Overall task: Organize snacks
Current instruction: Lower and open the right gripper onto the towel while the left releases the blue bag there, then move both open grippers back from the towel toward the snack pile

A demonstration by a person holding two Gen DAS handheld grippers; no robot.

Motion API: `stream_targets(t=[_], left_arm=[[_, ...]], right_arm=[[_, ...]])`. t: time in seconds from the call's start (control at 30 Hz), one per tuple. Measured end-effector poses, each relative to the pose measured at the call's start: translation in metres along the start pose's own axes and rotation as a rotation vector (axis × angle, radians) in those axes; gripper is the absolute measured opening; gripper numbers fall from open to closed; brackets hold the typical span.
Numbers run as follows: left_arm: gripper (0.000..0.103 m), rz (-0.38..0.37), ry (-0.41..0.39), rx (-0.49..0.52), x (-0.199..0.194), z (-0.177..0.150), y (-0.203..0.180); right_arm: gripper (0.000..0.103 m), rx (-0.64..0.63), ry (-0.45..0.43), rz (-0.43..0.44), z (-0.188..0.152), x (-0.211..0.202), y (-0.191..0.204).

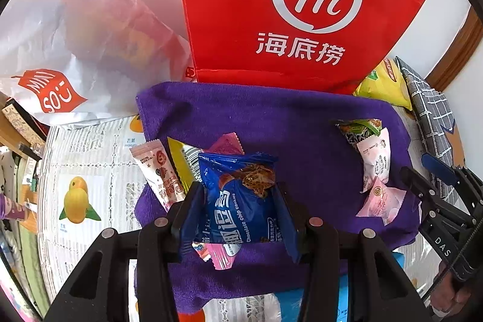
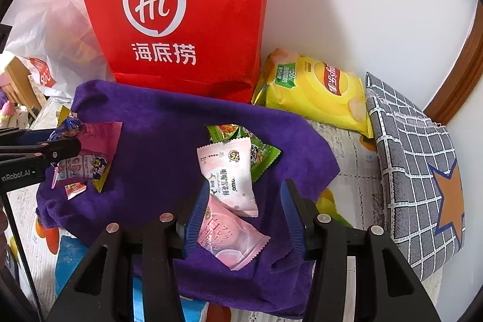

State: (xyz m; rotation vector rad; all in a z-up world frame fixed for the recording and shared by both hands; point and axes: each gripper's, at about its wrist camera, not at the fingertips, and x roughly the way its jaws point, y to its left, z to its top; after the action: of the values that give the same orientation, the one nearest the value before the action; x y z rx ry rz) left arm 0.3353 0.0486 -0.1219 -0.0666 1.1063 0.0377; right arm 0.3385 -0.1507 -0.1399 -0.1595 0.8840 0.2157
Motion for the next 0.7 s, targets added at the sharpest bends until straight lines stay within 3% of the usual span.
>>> stream_targets(t=[0.2, 0.7], left_arm=[[0.058, 0.003, -0.001, 0.012, 0.001, -0.001, -0.004], [0.062, -0.028, -0.046, 0.036, -0.018, -0.003, -0.010]], right_arm=[[0.051, -0.002, -0.006, 0.008, 0.000, -0.004, 0.003], [0.057, 0.012, -0.086, -0.005, 0.005, -0.036, 0.001]])
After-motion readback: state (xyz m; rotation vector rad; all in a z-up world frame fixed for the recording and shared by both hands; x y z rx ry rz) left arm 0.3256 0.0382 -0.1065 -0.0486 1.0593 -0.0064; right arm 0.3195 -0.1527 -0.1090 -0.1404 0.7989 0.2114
